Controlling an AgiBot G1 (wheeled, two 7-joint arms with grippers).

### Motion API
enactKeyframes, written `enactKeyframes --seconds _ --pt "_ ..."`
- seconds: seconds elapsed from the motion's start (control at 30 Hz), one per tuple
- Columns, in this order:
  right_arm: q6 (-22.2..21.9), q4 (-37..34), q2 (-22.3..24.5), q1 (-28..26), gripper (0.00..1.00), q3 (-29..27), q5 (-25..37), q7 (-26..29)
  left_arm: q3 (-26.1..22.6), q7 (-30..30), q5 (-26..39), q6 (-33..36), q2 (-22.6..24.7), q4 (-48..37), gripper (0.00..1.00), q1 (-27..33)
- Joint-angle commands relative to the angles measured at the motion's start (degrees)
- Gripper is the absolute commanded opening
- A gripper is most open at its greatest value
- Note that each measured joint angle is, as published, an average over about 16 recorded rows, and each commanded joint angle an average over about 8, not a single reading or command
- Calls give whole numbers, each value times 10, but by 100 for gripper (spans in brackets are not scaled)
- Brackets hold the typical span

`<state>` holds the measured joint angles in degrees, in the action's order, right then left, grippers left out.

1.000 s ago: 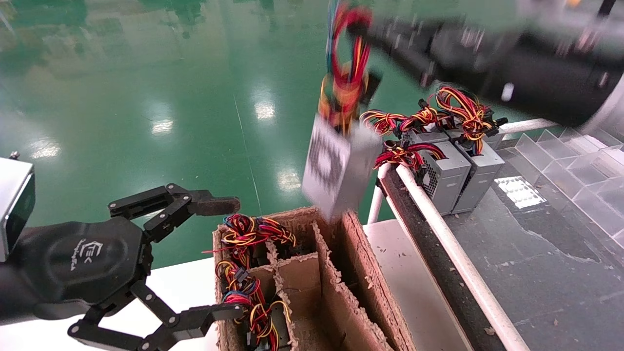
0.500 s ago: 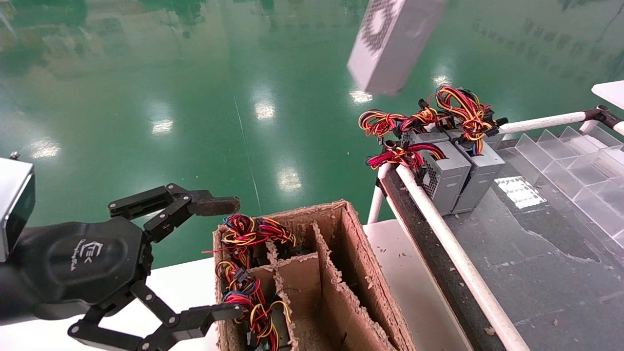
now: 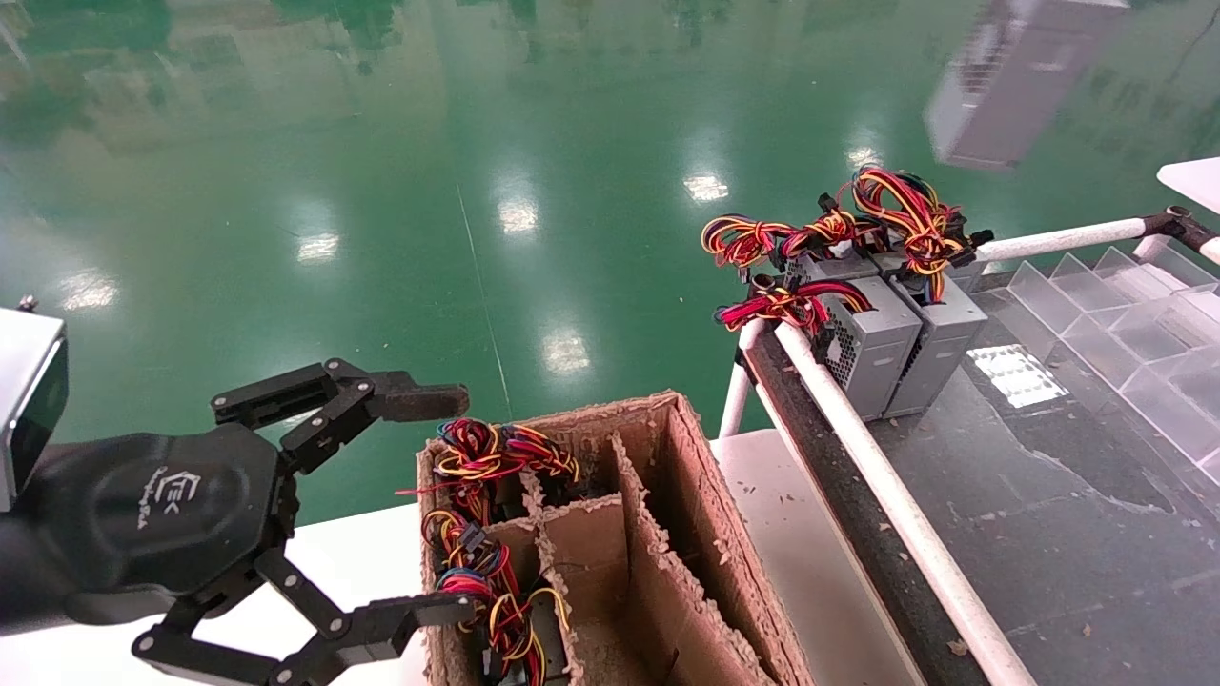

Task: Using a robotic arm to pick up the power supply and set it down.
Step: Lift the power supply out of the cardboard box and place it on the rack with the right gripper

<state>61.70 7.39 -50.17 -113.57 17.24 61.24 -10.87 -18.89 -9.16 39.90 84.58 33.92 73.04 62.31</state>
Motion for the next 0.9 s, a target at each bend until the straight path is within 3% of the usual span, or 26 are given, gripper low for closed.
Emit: enactKeyframes --seconds 0.03,0.3,0.6,0.9 --pt "-10 -15 10 -1 0 -1 1 -16 0 0 0 0 0 0 100 0" --pt "-14 -53 47 4 0 8 16 -32 0 0 0 0 0 0 100 0" --pt "23 -82 81 46 0 16 28 -42 0 0 0 0 0 0 100 0" --pt "51 -89 78 78 0 23 38 -36 0 0 0 0 0 0 100 0"
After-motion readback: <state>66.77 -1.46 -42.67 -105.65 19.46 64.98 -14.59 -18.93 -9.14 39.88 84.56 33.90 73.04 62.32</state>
